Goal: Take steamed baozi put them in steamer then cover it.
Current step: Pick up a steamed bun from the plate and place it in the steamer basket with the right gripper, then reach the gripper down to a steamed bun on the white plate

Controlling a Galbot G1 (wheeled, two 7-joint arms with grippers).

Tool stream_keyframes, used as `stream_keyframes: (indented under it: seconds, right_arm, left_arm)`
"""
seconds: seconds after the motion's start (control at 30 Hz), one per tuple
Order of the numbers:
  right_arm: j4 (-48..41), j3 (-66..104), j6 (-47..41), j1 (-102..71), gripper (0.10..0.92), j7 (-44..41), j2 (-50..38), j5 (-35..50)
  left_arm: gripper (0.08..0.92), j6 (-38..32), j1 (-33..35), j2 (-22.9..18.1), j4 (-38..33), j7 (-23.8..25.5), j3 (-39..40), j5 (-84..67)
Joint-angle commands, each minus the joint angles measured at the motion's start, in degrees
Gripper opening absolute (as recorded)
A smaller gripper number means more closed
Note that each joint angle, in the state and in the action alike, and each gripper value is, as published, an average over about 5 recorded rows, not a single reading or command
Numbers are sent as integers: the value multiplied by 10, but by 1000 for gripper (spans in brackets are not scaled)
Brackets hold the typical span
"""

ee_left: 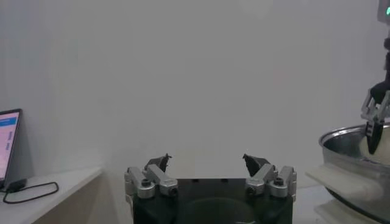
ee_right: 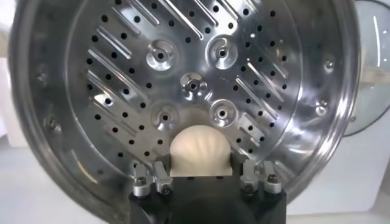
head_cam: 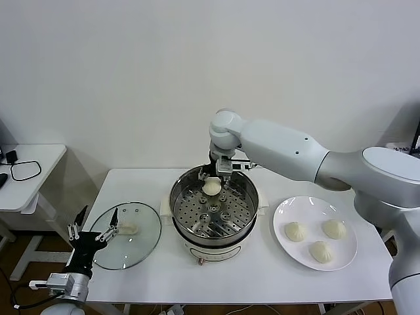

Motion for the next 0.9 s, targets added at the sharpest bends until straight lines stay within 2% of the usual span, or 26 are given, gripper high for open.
stream_keyframes:
  seconds: [0.03, 0.13, 0.33, 0.53, 0.7, 0.9]
  right_arm:
    - [-4, 6, -21, -7, 757, -1, 2, 22]
    - [28, 10, -50, 17, 809, -19, -26, 85]
    - [100, -2, -153, 129, 822, -81, -124, 246]
    - [169, -59, -377, 204, 823, -128, -265, 368]
    - [188, -71, -507, 179, 823, -161, -370, 380]
    - [178, -42, -542, 68, 823, -147, -424, 364]
  left_arm:
    - [823, 0, 1, -1, 0, 1, -3, 0]
    - [823, 0, 3, -2, -2, 1, -4, 0]
    - [823, 1, 7, -2, -11, -1, -4, 0]
    - [823, 1, 13, -7, -23, 0, -2, 0]
    - [823, -1, 17, -7, -27, 1, -1, 0]
    - [823, -1, 18, -7, -30, 1, 2, 0]
